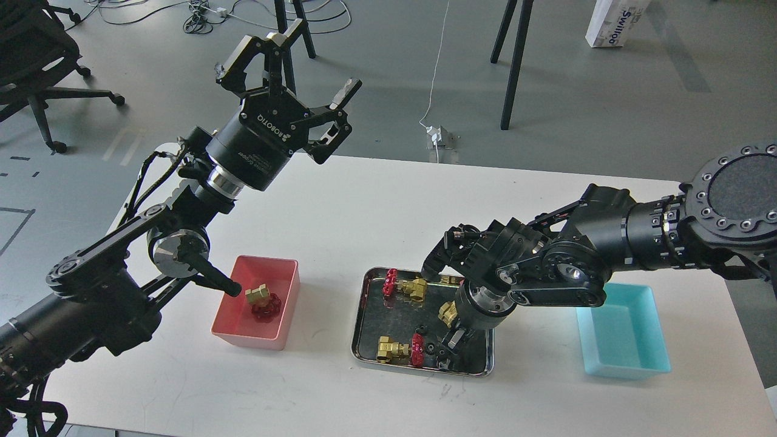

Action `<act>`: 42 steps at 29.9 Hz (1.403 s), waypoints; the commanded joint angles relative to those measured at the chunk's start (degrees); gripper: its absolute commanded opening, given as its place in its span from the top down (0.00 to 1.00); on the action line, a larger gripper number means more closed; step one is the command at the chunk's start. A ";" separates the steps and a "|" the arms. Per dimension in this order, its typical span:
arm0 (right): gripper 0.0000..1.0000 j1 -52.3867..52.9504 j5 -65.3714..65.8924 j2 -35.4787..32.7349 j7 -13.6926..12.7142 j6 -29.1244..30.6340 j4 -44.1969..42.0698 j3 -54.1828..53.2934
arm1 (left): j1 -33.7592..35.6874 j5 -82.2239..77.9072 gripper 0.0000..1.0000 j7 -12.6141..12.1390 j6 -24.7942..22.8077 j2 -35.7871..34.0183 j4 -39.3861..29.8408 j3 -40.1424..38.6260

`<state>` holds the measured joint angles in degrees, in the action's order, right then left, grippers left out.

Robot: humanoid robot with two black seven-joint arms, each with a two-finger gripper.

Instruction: Place valve in pink box and gear in blue box

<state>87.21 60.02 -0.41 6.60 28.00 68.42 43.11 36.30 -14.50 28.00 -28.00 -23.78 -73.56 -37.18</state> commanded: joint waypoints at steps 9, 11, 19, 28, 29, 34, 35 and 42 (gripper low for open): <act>0.85 6.22 -2.98 -28.56 -0.01 -0.05 9.01 -5.92 | 0.00 0.00 0.09 0.00 0.00 0.14 0.08 -0.09; 0.85 6.13 -2.98 -36.21 -0.10 0.00 10.41 -8.91 | -0.17 0.00 0.09 0.00 0.00 0.14 0.08 -0.09; 0.85 -0.18 2.81 -60.83 -0.18 0.00 19.38 -9.97 | -0.18 -0.09 0.09 0.00 0.00 3.30 0.87 0.00; 0.83 -11.44 4.41 -64.54 -0.10 -8.22 18.41 -11.38 | 0.00 -0.09 0.09 0.00 0.00 6.20 1.13 0.35; 0.80 -11.97 4.41 -64.46 -0.10 -8.66 17.98 -11.47 | 0.00 -0.09 0.09 0.00 0.00 6.20 1.13 0.35; 0.49 -13.12 3.79 -63.58 -0.18 -12.96 17.53 -12.09 | -0.09 -0.09 0.09 0.00 0.00 6.03 1.13 0.35; 0.39 -13.12 3.70 -63.58 -0.18 -13.32 17.45 -12.09 | -0.09 -0.09 0.09 0.00 0.00 6.03 1.13 0.35; 0.00 -13.47 3.44 -62.96 -0.18 -14.11 17.09 -14.01 | -0.18 -0.09 0.09 0.00 0.00 6.03 2.10 0.00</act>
<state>73.75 63.58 -63.68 6.41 14.28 85.59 30.60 36.15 -14.60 27.99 -28.00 -17.78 -72.27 -36.87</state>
